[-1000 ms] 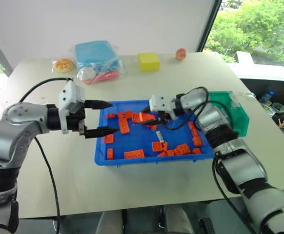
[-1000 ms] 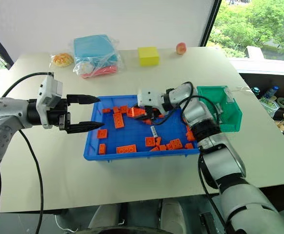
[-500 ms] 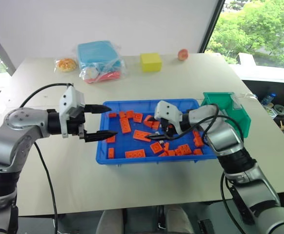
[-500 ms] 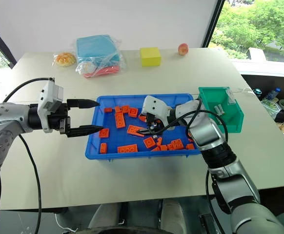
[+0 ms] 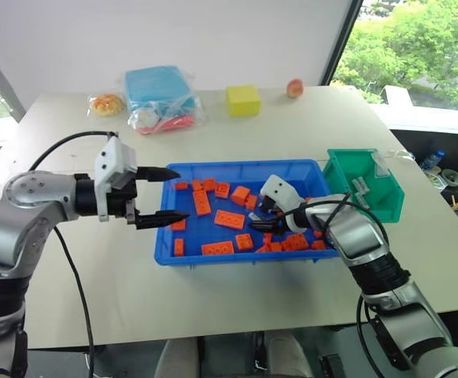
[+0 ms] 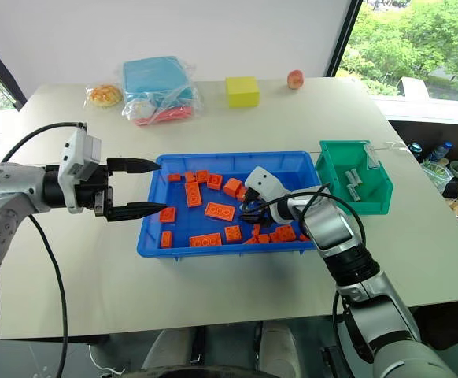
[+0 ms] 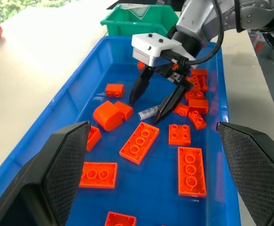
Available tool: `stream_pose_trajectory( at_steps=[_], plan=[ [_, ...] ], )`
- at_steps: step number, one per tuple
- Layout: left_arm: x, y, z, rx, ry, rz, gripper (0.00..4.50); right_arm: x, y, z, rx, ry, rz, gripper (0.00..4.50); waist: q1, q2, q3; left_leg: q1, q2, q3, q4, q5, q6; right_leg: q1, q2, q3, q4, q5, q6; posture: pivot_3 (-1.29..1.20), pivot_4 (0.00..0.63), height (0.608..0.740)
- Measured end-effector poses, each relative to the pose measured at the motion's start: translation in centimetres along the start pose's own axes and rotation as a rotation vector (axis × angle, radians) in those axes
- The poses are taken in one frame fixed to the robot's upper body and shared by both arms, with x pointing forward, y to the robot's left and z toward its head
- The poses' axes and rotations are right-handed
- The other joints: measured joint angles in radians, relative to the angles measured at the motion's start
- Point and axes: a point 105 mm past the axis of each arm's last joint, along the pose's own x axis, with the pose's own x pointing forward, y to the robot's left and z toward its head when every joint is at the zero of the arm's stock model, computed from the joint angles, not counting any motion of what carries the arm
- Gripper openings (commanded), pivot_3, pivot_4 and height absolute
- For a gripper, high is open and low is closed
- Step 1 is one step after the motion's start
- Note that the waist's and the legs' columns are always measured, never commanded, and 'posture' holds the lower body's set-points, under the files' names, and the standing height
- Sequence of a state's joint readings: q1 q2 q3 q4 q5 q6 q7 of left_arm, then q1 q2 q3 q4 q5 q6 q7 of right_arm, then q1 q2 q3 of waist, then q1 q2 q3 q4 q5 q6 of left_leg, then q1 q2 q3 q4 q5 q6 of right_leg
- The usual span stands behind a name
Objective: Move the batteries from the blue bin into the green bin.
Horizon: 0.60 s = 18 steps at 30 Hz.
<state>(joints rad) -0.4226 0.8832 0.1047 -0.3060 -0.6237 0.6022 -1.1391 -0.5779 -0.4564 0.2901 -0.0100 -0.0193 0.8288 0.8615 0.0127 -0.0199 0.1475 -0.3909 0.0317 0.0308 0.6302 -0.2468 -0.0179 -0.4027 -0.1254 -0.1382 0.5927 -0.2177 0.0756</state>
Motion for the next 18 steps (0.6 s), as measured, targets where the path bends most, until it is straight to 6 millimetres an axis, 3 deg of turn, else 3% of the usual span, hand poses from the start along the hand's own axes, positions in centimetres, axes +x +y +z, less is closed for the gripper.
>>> stream_pose_trajectory(
  at_steps=[4, 11, 14, 18],
  plan=[
    [0.0, 0.2, 0.3, 0.009, -0.005, 0.002, 4.50, 0.0, 0.3, -0.2, -0.025, -0.011, 0.007, 0.07, 0.000, 0.000, 0.000, 0.000, 0.000, 0.000, 0.000, 0.000, 0.000, 0.000, 0.000, 0.000, 0.000, -0.001, 0.001, 0.00, 0.150, 0.706],
    [-0.1, 0.3, 0.2, 0.000, -0.005, 0.000, 4.50, -2.2, -0.9, -0.3, 0.023, -0.010, -0.012, 0.05, 0.001, 0.001, 0.001, -0.001, 0.000, 0.000, 0.000, 0.000, 0.000, 0.000, 0.000, 0.000, 0.000, -0.001, 0.001, 0.00, 0.150, 0.706],
    [-0.1, 0.3, 0.2, -0.001, -0.005, 0.000, 4.50, -5.4, -4.1, 0.7, 0.071, -0.053, -0.122, 0.05, 0.001, 0.001, 0.001, -0.001, 0.000, 0.000, 0.000, 0.000, 0.000, 0.000, 0.000, 0.000, -0.001, -0.001, 0.001, 0.00, 0.150, 0.706],
    [-0.1, 0.2, -0.2, -0.012, -0.002, -0.002, 4.50, -11.6, -9.9, 0.8, 0.132, -0.094, -0.380, 0.05, 0.002, 0.001, 0.000, -0.001, 0.000, 0.000, -0.001, 0.000, 0.000, -0.002, 0.000, 0.000, -0.003, -0.001, 0.001, 0.00, 0.150, 0.706]
  ],
)
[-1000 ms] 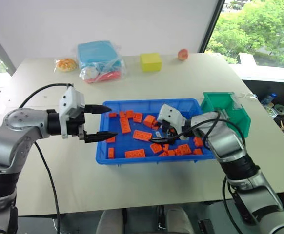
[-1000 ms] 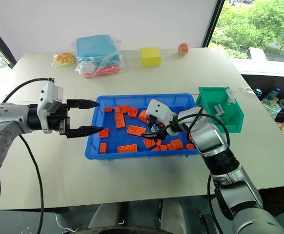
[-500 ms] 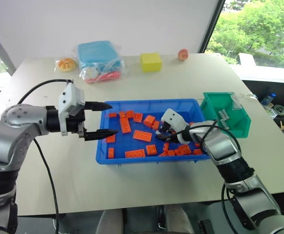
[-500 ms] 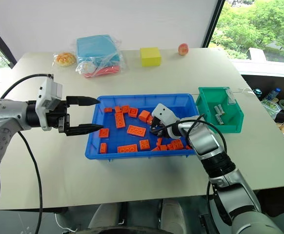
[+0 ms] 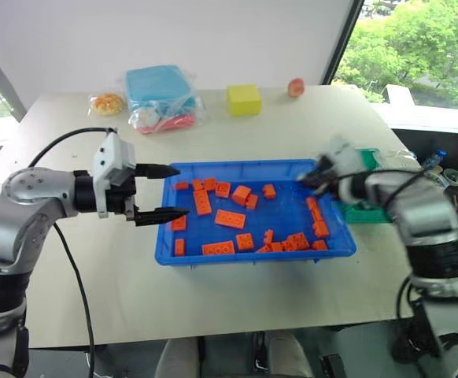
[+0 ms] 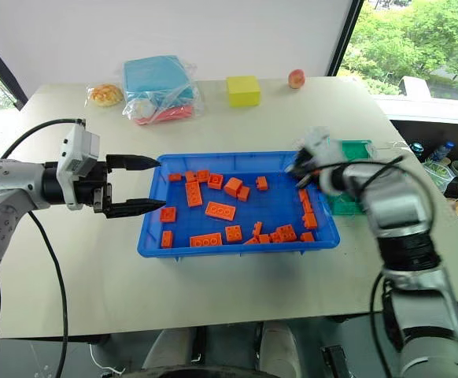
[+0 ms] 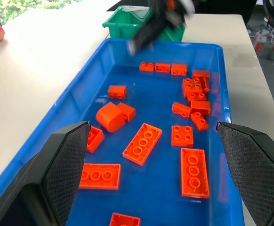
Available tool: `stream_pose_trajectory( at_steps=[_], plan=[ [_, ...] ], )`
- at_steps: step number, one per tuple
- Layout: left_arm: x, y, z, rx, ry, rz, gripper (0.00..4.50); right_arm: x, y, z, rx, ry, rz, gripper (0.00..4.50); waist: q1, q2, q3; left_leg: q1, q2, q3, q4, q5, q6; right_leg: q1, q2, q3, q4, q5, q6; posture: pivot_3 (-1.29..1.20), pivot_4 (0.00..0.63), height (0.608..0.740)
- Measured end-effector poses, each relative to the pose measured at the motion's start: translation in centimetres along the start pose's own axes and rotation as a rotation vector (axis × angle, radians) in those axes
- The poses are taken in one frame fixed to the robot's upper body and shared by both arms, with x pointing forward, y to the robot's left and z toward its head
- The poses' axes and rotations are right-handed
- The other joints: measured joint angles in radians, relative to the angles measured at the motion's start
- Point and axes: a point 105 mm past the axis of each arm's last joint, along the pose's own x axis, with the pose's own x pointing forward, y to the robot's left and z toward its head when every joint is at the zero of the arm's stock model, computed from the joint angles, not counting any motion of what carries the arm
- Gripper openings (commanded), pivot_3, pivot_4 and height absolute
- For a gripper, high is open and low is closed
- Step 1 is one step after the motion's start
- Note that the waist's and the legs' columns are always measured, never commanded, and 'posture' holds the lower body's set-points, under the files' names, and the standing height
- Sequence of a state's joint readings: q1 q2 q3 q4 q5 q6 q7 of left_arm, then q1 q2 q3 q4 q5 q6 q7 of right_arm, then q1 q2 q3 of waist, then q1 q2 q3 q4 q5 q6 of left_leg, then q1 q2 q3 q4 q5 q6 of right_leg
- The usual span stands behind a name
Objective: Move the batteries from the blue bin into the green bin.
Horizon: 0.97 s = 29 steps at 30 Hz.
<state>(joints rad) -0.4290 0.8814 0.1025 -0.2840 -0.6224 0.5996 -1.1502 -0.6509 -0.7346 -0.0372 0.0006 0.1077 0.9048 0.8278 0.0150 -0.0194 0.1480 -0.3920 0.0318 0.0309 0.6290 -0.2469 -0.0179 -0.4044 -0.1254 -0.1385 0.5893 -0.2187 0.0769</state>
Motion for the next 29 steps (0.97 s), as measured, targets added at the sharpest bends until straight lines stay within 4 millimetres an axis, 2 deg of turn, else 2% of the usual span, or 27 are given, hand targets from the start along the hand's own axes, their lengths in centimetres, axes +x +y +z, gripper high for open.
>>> stream_pose_trajectory(
  at_steps=[2, 4, 6, 10, 13, 15, 19, 22, 25, 29],
  plan=[
    [0.1, 0.0, 0.0, -0.003, -0.004, -0.002, 4.50, -1.2, -2.5, -0.7, 0.062, 0.003, -0.091, 0.05, -0.002, -0.001, 0.000, 0.000, 0.000, 0.000, 0.000, 0.000, 0.000, 0.002, 0.000, 0.000, -0.001, 0.000, 0.000, 0.00, 0.150, 0.706],
    [0.3, -0.1, -0.1, -0.007, -0.012, -0.008, 4.50, -1.6, -3.8, -2.0, 0.113, 0.027, -0.143, 1.11, -0.003, 0.000, 0.000, 0.000, 0.000, 0.001, -0.001, 0.000, 0.000, 0.003, 0.000, 0.000, -0.001, 0.000, 0.000, 0.00, 0.150, 0.706],
    [0.6, -0.2, -0.2, -0.013, -0.017, -0.020, 4.50, -1.5, -3.9, -3.3, 0.138, 0.050, -0.149, 2.03, -0.003, 0.000, 0.000, 0.000, 0.000, 0.001, -0.001, 0.000, 0.000, 0.003, 0.000, 0.000, -0.001, 0.000, 0.000, 0.00, 0.150, 0.706],
    [1.3, -0.2, 0.3, -0.001, -0.033, -0.047, 4.50, -1.4, -4.6, -3.6, 0.074, 0.033, -0.209, 4.06, -0.004, 0.000, 0.000, 0.000, 0.000, 0.002, 0.000, 0.000, 0.000, 0.003, 0.001, 0.000, -0.001, 0.001, 0.001, 0.00, 0.150, 0.706],
    [1.4, 0.0, 0.5, 0.003, -0.038, -0.048, 4.50, -1.8, -5.0, -3.7, 0.018, 0.009, -0.204, 4.06, -0.001, 0.001, 0.001, 0.000, 0.000, 0.001, -0.001, 0.000, 0.000, 0.003, 0.001, 0.000, -0.001, 0.000, 0.000, 0.00, 0.150, 0.706],
    [1.4, 0.0, 0.4, 0.000, -0.039, -0.053, 4.50, -2.7, -4.5, -3.9, -0.036, -0.022, -0.132, 4.06, 0.002, 0.003, 0.002, -0.001, 0.000, 0.001, -0.001, 0.000, 0.000, 0.004, 0.001, 0.000, -0.003, 0.000, 0.000, 0.00, 0.150, 0.706],
    [1.1, -0.1, 0.2, -0.003, -0.032, -0.061, 4.50, -6.3, -2.6, -4.2, -0.174, -0.060, 0.106, 4.06, 0.000, 0.005, 0.003, 0.000, 0.000, 0.000, 0.000, -0.001, 0.001, 0.008, 0.001, 0.000, -0.007, 0.000, 0.001, 0.00, 0.150, 0.706],
    [0.8, -0.2, 0.3, -0.012, -0.028, -0.064, 4.50, -8.9, -2.0, -4.7, -0.207, -0.073, 0.239, 4.06, -0.002, 0.005, 0.003, 0.002, 0.001, 0.001, 0.001, -0.001, 0.001, 0.009, 0.001, 0.000, -0.007, 0.000, 0.001, 0.00, 0.150, 0.706],
    [0.5, -0.1, 0.6, -0.013, -0.037, -0.062, 4.50, -9.8, -2.5, -4.5, -0.213, -0.113, 0.263, 4.06, -0.005, 0.005, 0.003, 0.003, 0.002, 0.002, 0.000, -0.001, 0.001, 0.008, 0.001, 0.000, -0.007, 0.000, 0.000, 0.00, 0.150, 0.706],
    [0.0, 0.0, 0.8, -0.006, -0.030, -0.051, 4.50, -10.1, -2.7, -4.9, -0.222, -0.125, 0.283, 4.06, -0.003, 0.006, 0.004, 0.002, 0.002, 0.002, 0.000, -0.001, 0.001, 0.007, 0.001, 0.000, -0.007, 0.000, 0.000, 0.00, 0.150, 0.706]
  ],
)
